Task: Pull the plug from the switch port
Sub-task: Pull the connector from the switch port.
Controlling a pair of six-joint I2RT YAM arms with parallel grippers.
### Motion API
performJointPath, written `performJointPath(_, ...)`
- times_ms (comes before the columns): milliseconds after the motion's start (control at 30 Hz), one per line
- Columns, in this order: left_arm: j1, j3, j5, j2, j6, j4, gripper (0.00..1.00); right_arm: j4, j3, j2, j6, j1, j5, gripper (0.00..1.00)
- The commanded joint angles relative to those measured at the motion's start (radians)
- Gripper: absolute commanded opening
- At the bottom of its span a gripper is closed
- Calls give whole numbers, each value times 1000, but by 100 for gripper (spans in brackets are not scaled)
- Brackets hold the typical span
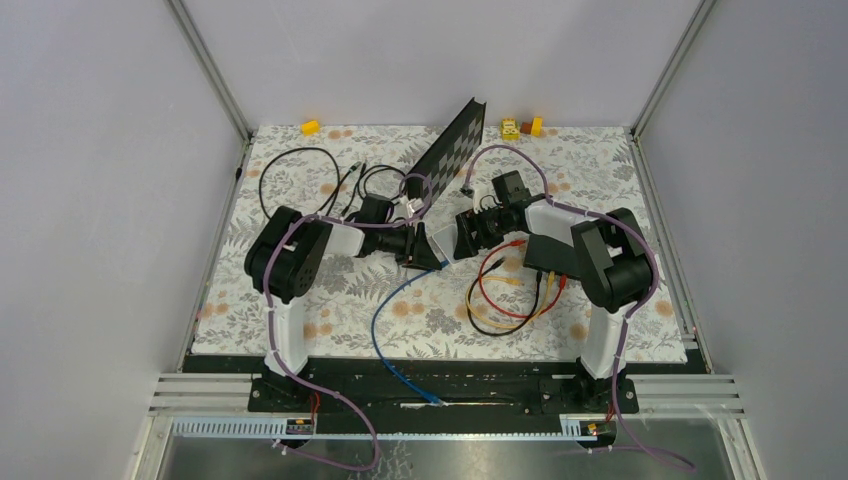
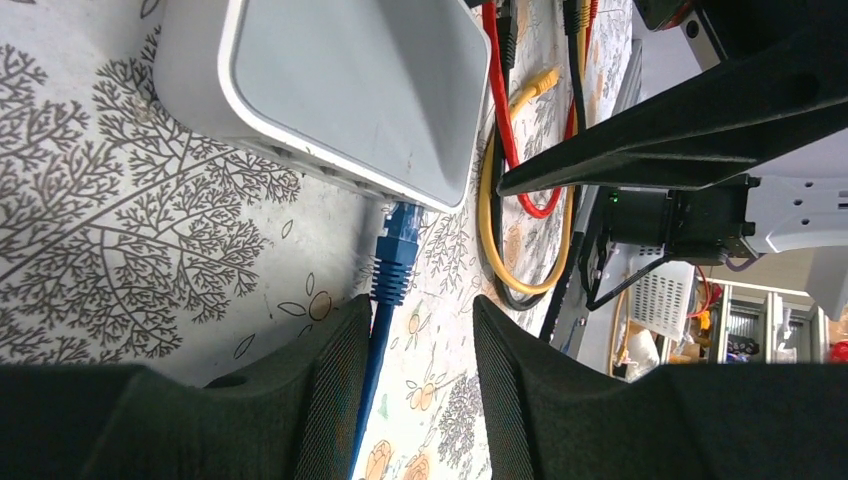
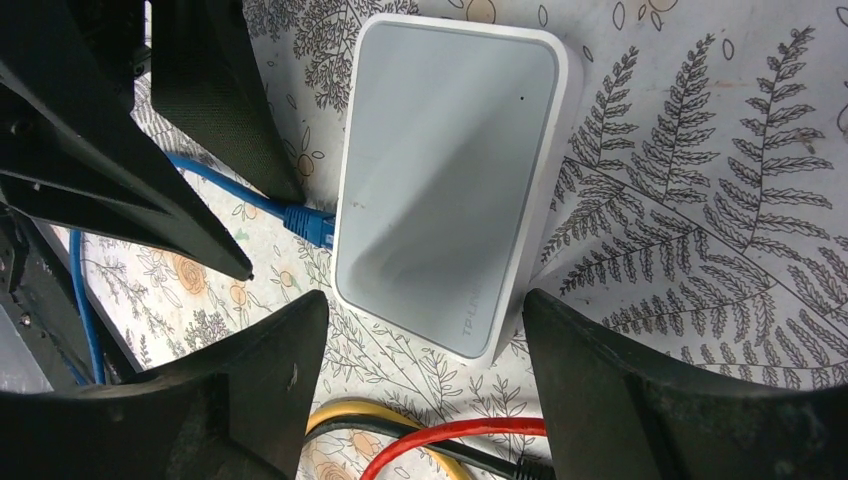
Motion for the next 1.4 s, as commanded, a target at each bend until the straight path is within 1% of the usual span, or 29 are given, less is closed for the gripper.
performJointPath(0, -13, -34, -104, 76, 7, -66, 47, -72, -9, 55, 4, 4, -4, 78)
performJointPath(233, -13, -45, -76, 98, -95, 67, 48, -71, -19, 55, 8, 4, -24, 77)
performJointPath(467, -13, -77, -94, 99, -162, 193, 48, -64, -24, 58, 13, 4, -65, 76)
performJointPath(767, -16, -203, -164, 28, -203, 382, 46, -58, -32, 52, 11, 4, -76, 75)
performJointPath(1033, -23, -279, -222, 12, -226, 479, 41, -40, -49, 48, 17, 4, -98, 73)
performJointPath(1367, -30, -305, -261, 6, -253, 544, 40, -39, -54, 51, 15, 4, -109, 72)
